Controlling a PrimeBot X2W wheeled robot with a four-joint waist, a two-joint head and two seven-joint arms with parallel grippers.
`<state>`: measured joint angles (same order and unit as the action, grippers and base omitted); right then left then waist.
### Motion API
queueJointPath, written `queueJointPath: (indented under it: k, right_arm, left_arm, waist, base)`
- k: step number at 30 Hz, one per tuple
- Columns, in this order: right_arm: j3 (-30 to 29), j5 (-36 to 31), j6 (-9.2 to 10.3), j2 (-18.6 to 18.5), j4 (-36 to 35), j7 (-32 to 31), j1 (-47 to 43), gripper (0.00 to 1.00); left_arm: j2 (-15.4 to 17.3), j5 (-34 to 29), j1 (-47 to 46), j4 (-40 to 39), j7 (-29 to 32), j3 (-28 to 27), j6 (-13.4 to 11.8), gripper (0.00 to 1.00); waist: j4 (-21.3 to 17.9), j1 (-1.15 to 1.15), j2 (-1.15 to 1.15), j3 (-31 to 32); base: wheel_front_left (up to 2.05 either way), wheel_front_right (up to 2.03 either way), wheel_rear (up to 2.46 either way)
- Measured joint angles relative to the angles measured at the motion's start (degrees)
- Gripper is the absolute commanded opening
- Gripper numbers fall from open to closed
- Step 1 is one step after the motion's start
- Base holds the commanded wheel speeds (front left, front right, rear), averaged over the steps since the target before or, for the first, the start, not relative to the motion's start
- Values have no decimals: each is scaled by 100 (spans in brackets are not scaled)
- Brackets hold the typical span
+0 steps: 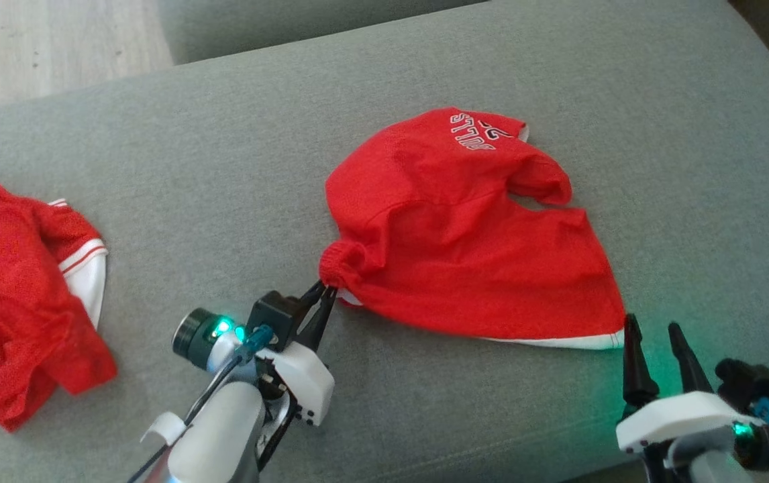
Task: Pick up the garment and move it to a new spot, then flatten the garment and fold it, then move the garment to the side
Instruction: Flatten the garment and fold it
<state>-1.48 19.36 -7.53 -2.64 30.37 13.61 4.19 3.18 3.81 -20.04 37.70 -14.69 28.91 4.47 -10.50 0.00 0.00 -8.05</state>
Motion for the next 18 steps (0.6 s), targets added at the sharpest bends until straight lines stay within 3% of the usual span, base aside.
queueJointPath:
  k: [16, 18]
  right_arm:
    - [272, 180, 0, -3, 1397, -102, 578, 100]
    - [281, 181, 0, -12, 1522, -102, 649, 39]
  left_arm:
    - [38, -3, 316, -287, 0, 37, -45, 0]
    - [38, -3, 316, -287, 0, 37, -52, 0]
  waist:
    - [335, 0, 0, 96]
    - [370, 0, 0, 99]
  base:
    - [0, 0, 0]
    - [0, 0, 0]
